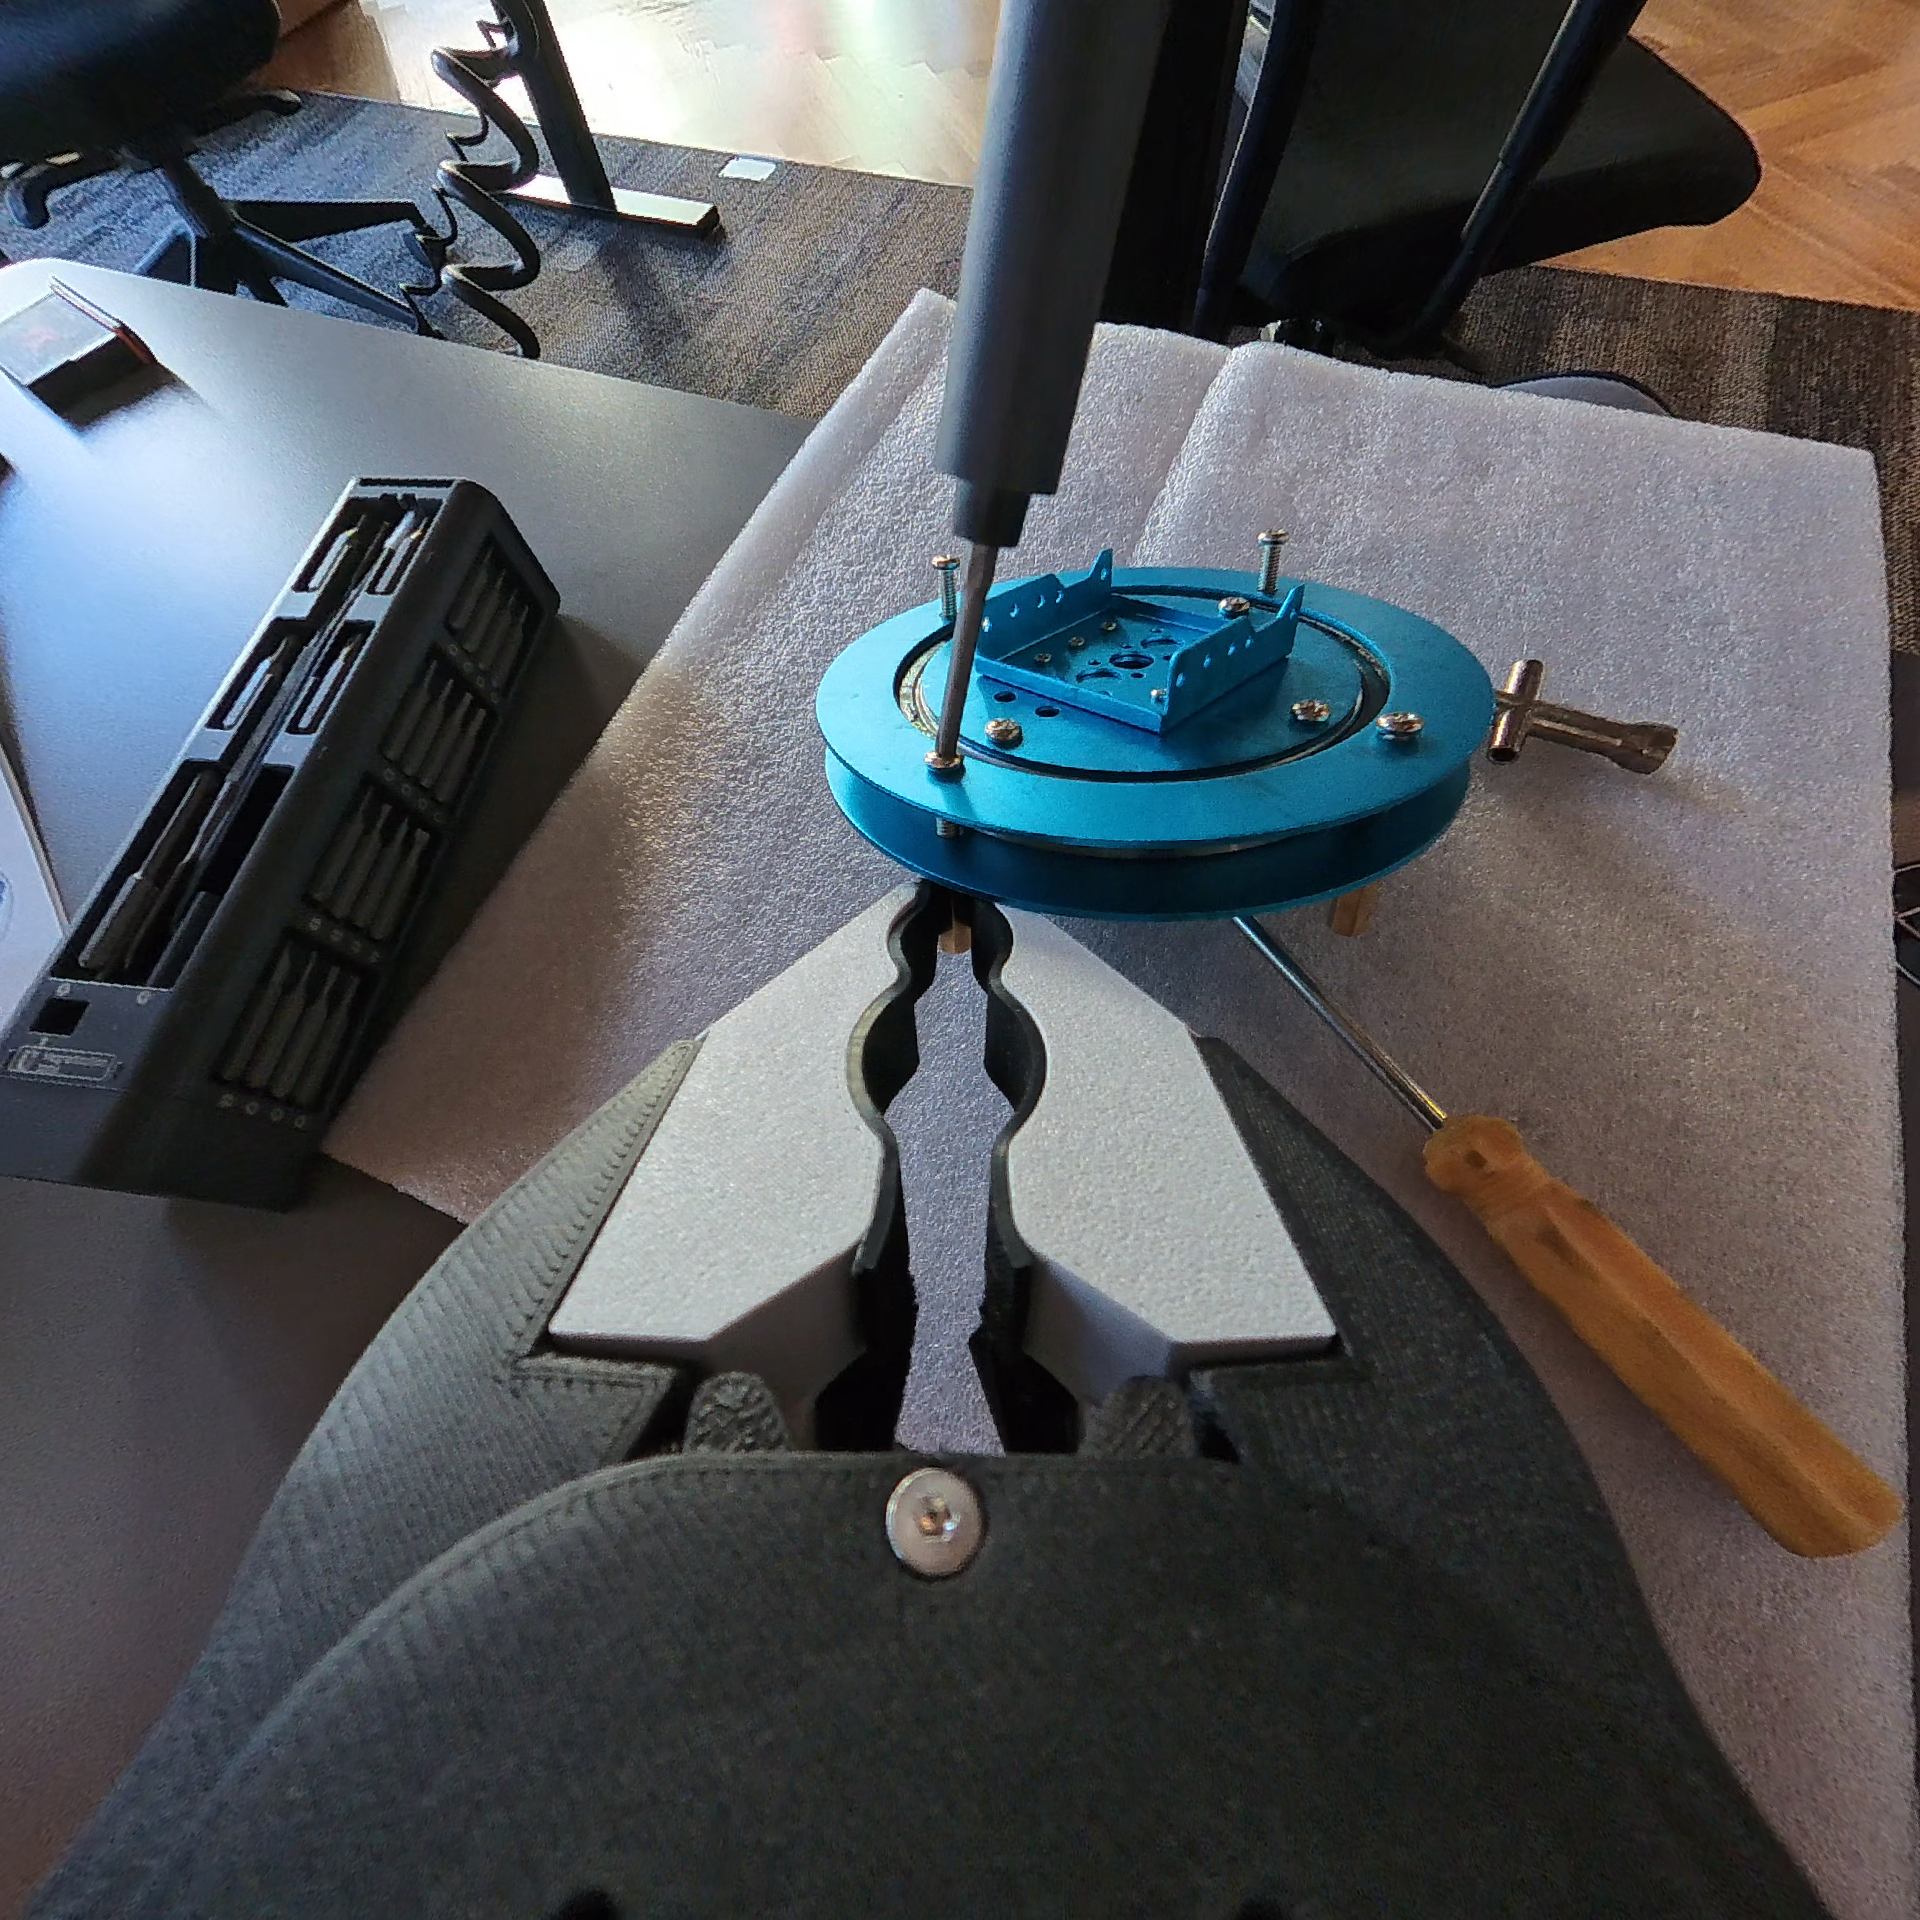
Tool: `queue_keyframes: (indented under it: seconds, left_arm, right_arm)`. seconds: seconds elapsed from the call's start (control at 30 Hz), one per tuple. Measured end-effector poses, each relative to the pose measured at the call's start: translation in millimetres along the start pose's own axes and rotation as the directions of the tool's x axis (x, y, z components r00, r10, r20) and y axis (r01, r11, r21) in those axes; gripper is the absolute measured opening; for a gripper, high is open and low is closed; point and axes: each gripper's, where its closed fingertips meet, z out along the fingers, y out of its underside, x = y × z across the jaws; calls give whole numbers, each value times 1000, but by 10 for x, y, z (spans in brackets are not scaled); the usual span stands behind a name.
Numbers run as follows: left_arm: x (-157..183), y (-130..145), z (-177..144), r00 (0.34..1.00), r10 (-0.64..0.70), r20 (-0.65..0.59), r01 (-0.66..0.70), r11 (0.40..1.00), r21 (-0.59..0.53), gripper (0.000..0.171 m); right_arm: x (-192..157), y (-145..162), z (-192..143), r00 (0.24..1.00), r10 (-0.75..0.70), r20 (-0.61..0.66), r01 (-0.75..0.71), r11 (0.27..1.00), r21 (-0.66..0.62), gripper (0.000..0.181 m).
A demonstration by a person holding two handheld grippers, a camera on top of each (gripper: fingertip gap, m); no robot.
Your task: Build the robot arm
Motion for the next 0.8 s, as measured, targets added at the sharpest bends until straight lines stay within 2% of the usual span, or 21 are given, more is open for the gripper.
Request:
queue_keyframes:
  seconds: [0.8]
  left_arm:
    - [-6, 2, 2, 1000, 2, 4, -2, 1000, -2, 4]
  right_arm:
    - [-8, -37, 25, 995, -97, -19, 98, 994, 41, 25]
